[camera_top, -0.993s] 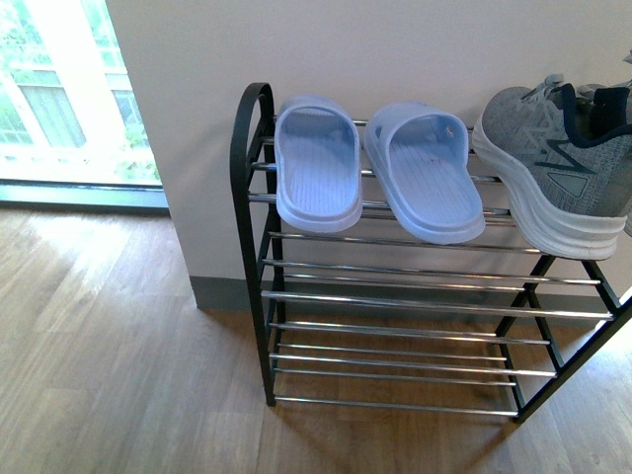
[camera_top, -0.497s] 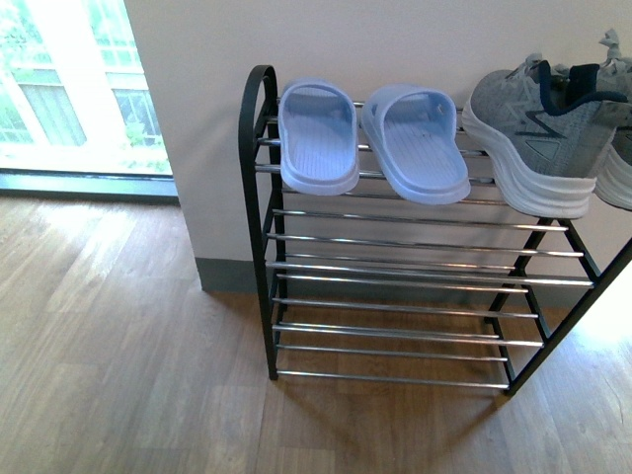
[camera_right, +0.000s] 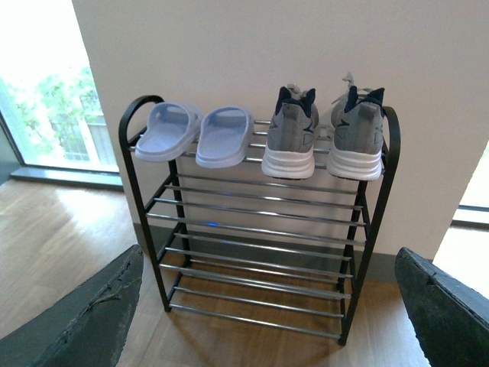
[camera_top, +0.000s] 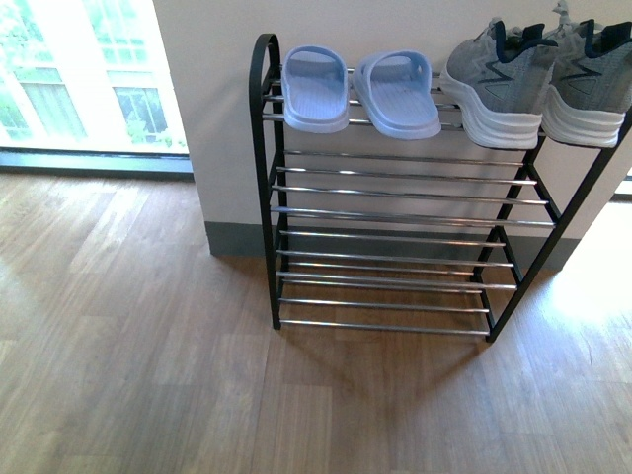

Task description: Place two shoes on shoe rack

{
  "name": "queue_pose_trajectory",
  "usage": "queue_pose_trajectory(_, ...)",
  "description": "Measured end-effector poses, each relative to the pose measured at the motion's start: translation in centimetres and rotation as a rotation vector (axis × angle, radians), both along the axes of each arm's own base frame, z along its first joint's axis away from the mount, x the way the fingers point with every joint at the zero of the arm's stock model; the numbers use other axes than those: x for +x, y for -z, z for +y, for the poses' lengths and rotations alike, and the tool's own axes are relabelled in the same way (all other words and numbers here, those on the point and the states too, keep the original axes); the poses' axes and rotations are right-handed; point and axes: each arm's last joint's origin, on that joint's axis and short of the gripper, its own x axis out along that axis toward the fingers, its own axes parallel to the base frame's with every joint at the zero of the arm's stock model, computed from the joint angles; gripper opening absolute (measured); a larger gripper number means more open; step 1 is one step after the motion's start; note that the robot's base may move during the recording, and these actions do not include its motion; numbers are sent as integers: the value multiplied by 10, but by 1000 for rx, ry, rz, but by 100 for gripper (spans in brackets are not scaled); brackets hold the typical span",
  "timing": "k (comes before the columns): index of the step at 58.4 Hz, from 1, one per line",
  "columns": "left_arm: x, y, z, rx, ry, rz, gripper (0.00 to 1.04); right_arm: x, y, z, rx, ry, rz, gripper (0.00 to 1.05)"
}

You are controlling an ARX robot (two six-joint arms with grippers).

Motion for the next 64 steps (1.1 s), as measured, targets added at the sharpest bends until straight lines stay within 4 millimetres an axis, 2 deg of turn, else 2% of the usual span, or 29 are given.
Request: queue_pose_trajectory(64, 0, 0, 0, 0, 0, 0, 95, 0, 0, 0, 0, 0, -1, 96)
